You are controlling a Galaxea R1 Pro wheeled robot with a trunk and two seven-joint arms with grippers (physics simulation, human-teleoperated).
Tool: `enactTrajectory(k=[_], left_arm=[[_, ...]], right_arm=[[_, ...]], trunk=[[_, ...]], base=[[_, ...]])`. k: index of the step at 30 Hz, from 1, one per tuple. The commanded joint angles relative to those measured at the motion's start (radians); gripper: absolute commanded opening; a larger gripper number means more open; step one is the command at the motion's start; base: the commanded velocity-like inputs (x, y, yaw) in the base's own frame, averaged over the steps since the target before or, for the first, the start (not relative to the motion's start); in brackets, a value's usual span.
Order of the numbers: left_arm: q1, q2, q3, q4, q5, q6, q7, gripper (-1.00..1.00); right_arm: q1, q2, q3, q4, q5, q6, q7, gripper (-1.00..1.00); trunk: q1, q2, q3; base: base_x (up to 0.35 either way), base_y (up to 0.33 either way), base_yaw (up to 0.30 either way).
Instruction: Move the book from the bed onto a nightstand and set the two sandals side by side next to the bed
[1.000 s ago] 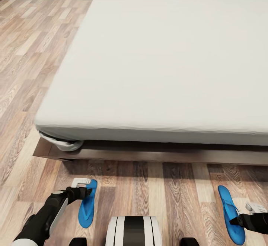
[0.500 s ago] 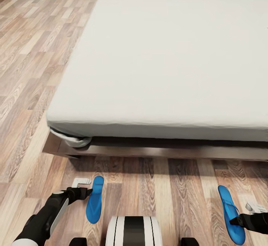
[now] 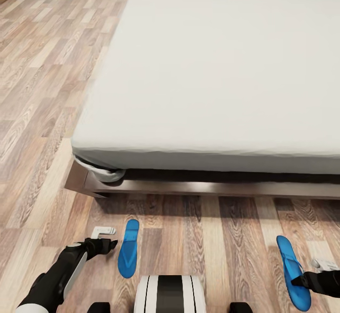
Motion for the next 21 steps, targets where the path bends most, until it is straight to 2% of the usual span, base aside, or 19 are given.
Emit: enactTrajectory(k=[1,10,16,21], left_arm=[[0.000,0.001,-0.003,-0.001,0.006,0.005,0.001,1.00],[0.000,0.001,-0.003,-0.001,0.006,0.005,0.001,1.00],[0.000,0.001,-0.003,-0.001,0.006,0.005,0.001,1.00],[0.000,0.001,-0.003,-0.001,0.006,0.005,0.001,1.00]], right_arm=[[0.000,0.000,-0.002,-0.001,-0.006,0.008,-0.001,-1.00],[0.000,0.000,-0.002,-0.001,-0.006,0.005,-0.009,-1.00],[0.000,0.001,-0.002,-0.001,-0.006,0.003,-0.151,-1.00],[0.000,0.005,-0.003,-0.001,-0.006,-0.003,-0.187,-1.00]], trunk=[[0.000,0.000,-0.001],[0.000,0.000,-0.001],[0.000,0.000,-0.001],[0.000,0.000,-0.001]], base=[[0.000,0.279,0.000],[0.000,0.282,0.000],[0.000,0.283,0.000],[0.000,0.202,0.000]])
